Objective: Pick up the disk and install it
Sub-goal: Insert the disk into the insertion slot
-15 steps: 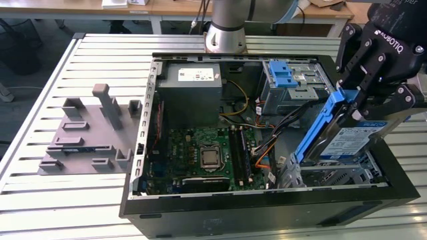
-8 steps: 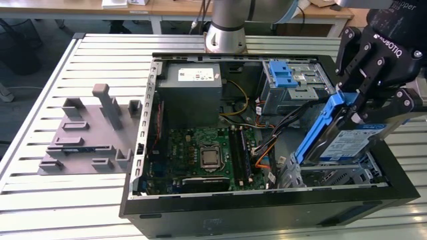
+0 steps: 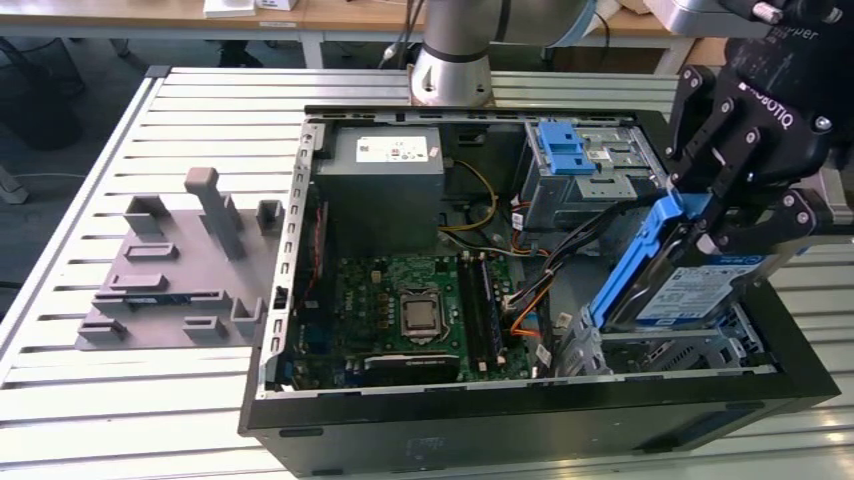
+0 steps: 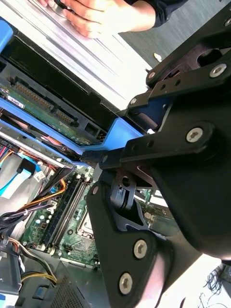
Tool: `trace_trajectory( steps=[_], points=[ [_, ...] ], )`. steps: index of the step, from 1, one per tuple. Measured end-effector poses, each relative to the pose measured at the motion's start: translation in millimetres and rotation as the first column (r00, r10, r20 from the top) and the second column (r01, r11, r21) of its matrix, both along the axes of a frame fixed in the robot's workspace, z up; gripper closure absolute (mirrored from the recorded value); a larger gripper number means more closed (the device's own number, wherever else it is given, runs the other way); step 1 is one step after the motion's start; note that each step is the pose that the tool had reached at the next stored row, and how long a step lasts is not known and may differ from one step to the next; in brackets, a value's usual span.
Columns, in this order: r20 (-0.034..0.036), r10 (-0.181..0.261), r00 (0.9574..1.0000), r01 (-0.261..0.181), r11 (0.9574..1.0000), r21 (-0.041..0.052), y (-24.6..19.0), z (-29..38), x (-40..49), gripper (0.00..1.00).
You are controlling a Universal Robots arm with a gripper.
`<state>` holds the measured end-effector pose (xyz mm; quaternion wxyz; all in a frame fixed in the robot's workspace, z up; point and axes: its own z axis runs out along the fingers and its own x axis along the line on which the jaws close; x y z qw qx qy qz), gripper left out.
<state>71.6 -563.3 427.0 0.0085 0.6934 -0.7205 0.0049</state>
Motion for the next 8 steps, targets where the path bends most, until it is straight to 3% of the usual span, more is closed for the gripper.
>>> trace_trajectory(
  steps=[8],
  points=[
    [0.0, 0.0, 1.0, 0.0, 1.0, -0.0001, -1.4, -7.6, 0.1, 0.64]
  ],
)
